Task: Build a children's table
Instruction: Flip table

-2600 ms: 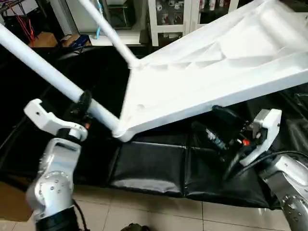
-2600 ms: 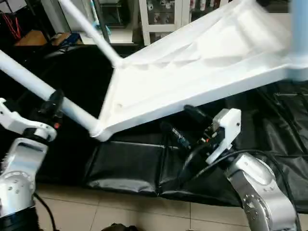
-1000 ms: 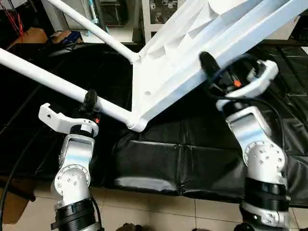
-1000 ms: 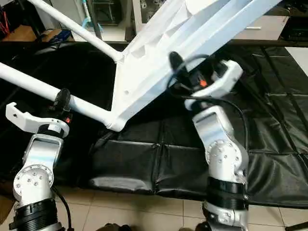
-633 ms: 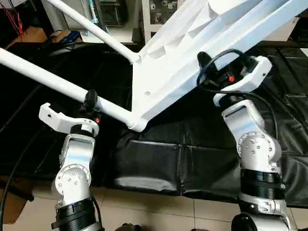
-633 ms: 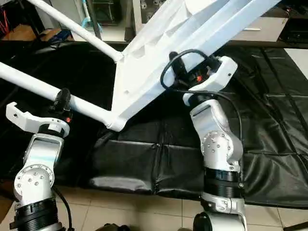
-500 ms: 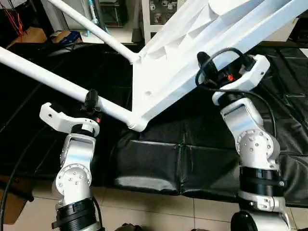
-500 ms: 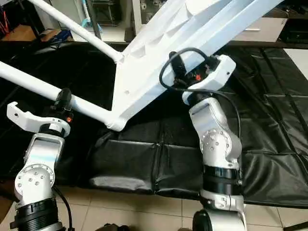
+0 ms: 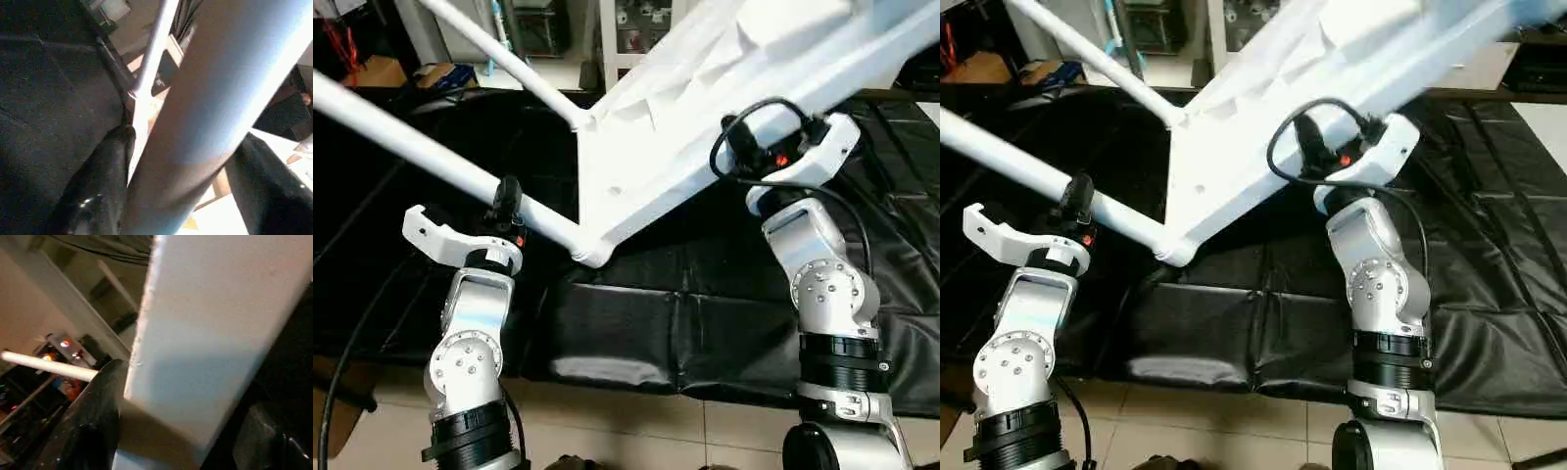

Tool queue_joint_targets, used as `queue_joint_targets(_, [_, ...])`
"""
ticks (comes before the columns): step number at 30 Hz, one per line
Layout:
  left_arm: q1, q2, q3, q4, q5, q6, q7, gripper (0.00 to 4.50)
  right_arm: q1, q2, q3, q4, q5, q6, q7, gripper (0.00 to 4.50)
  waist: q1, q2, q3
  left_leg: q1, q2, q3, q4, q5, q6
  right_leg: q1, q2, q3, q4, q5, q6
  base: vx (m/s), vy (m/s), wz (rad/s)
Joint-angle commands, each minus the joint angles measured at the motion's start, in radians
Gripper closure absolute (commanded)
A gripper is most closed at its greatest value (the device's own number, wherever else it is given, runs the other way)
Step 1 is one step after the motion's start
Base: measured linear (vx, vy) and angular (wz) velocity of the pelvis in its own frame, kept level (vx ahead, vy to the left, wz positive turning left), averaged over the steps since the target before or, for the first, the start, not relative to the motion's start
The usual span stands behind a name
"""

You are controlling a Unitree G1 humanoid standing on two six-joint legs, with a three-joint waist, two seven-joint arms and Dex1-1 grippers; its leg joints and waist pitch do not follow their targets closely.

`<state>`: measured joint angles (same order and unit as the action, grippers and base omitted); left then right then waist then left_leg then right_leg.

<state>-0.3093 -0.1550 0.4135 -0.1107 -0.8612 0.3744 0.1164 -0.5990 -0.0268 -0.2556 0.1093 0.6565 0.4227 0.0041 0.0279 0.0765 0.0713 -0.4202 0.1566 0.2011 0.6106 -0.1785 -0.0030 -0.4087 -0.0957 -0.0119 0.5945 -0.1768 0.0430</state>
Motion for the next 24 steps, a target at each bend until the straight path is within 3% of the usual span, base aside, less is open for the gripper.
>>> queue_joint_targets(1, [0.125,-0.143,-0.043,0.020,0.009,0.007,0.035,1.28,-0.047,-0.024,0.017,-0.059,-0.021,-0.039,0.031,2.07,0.000,-0.028,-0.076,0.035,0.046,-0.024,-0.068,-0.099,0.043,0.034,-0.025,0.009,-0.055,-0.106,-0.158,0.000,0.000,0.00])
queue_joint_targets(10, [0.127,-0.097,-0.055,0.007,0.031,-0.003,0.034,0.59,-0.083,-0.045,0.009,-0.041,-0.052,-0.065,0.036,2.12,0.003,-0.028,-0.083,0.035,0.047,-0.023,-0.059,-0.041,0.074,0.034,-0.021,0.008,-0.047,-0.046,-0.176,0.000,0.000,0.00])
queue_joint_targets(15, [0.155,-0.031,-0.107,-0.052,0.058,0.014,-0.051,0.59,-0.117,-0.079,0.003,-0.024,-0.098,-0.104,0.026,2.12,0.011,-0.028,-0.092,0.031,0.047,-0.024,-0.045,0.061,0.137,0.031,-0.020,0.004,-0.031,0.060,-0.197,0.000,0.000,0.00])
queue_joint_targets(17, [0.181,0.010,-0.129,-0.079,0.079,0.032,-0.082,0.59,-0.144,-0.095,-0.008,-0.013,-0.121,-0.136,0.011,2.15,0.012,-0.026,-0.090,0.031,0.049,-0.022,-0.044,0.072,0.151,0.027,-0.018,0.002,-0.031,0.045,-0.203,0.000,0.000,0.00])
queue_joint_targets(20, [0.198,0.028,-0.125,-0.094,0.076,0.049,-0.090,0.59,-0.165,-0.107,-0.017,-0.004,-0.134,-0.155,0.005,2.18,0.012,-0.026,-0.087,0.034,0.052,-0.020,-0.046,0.035,0.137,0.024,-0.017,0.003,-0.036,0.003,-0.203,0.000,0.000,0.00])
queue_joint_targets(24, [0.237,0.064,-0.137,-0.122,0.071,0.085,-0.102,0.59,-0.196,-0.129,-0.029,0.009,-0.160,-0.187,-0.003,2.27,0.013,-0.025,-0.080,0.040,0.054,-0.019,-0.057,-0.072,0.070,0.022,-0.017,0.005,-0.045,-0.095,-0.178,0.000,0.000,0.00])
